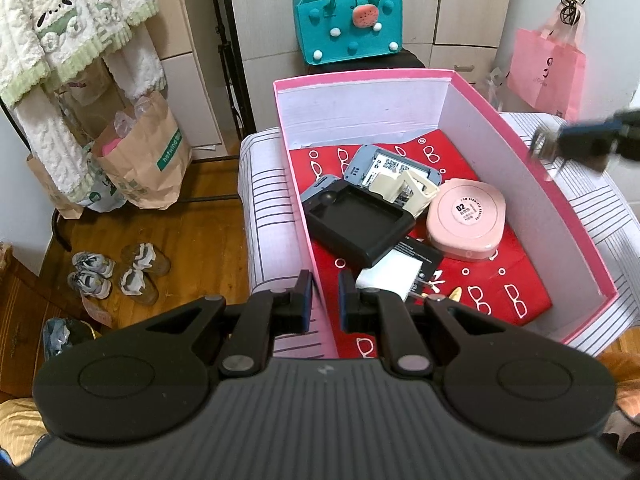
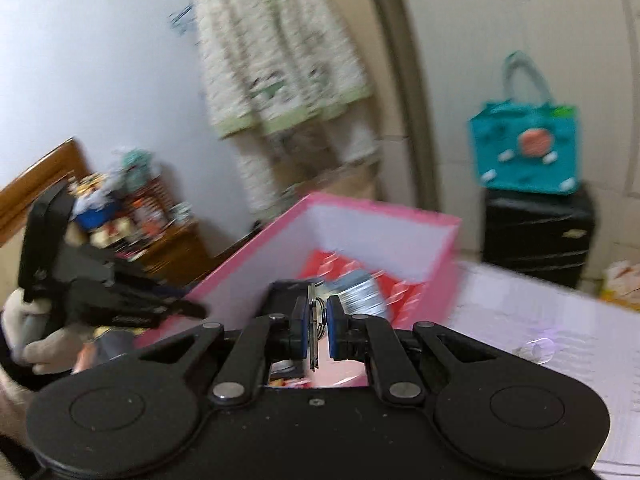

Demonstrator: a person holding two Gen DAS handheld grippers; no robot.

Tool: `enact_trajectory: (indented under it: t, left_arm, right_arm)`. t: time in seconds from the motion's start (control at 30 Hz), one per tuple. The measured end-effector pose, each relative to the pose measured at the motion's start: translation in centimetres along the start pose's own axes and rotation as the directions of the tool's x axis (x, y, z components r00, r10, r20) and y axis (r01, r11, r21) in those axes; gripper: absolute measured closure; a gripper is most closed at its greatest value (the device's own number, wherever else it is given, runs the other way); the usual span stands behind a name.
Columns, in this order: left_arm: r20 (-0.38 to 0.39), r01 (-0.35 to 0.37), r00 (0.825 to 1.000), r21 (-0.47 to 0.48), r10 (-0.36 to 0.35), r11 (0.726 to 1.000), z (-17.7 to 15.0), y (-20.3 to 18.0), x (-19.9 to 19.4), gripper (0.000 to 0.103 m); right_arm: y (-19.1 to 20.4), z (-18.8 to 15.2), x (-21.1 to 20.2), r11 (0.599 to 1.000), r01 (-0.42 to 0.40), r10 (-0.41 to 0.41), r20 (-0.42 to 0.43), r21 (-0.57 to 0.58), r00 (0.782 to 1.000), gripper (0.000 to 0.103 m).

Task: Organize rigid objects
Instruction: 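Carry the key into the box and open the right gripper, then move the right gripper back to the remaining keys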

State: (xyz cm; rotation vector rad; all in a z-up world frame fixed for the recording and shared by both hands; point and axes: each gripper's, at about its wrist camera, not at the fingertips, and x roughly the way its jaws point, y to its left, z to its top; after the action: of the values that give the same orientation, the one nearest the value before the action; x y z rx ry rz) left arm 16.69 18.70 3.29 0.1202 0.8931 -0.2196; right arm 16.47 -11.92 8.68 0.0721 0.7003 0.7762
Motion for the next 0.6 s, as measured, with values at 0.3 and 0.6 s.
enact_trajectory:
  t: [0.3, 0.6]
  left_arm:
    - [-0.004, -0.003, 1.0, 0.014, 0.003, 1.0, 0.2, 0.0, 0.0, 0.092]
    - [0.0, -0.002, 1.0, 0.014, 0.002, 1.0, 0.1, -0.2, 0.1, 0.092]
  right_arm:
    - [2.8, -1.5, 3.9, 0.994, -0.053, 0.035, -0.176, -0.099, 0.984, 0.09]
    - [-0.8, -0.5, -0.4, 0.998, 0.054, -0.054, -0.012, 0.008, 0.998, 0.08]
